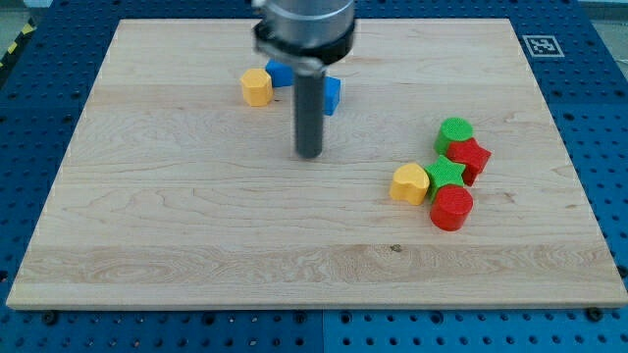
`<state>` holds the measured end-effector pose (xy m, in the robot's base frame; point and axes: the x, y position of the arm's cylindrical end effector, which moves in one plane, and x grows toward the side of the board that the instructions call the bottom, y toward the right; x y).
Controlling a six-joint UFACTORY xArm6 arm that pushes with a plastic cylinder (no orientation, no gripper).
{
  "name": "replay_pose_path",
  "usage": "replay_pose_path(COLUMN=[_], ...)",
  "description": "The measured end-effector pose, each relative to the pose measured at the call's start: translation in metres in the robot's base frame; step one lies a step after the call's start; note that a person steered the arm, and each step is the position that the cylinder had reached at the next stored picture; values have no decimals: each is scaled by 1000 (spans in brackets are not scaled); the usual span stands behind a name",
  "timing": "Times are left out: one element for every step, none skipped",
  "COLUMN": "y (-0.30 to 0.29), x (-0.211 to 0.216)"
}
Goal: Place the red star diagonal to the red circle
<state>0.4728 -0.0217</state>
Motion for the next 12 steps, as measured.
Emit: replay_pose_path(y=[62,101,85,78,176,252,212,212,194,121,97,43], x=[53,16,2,83,105,53,27,59,79,63,72,76])
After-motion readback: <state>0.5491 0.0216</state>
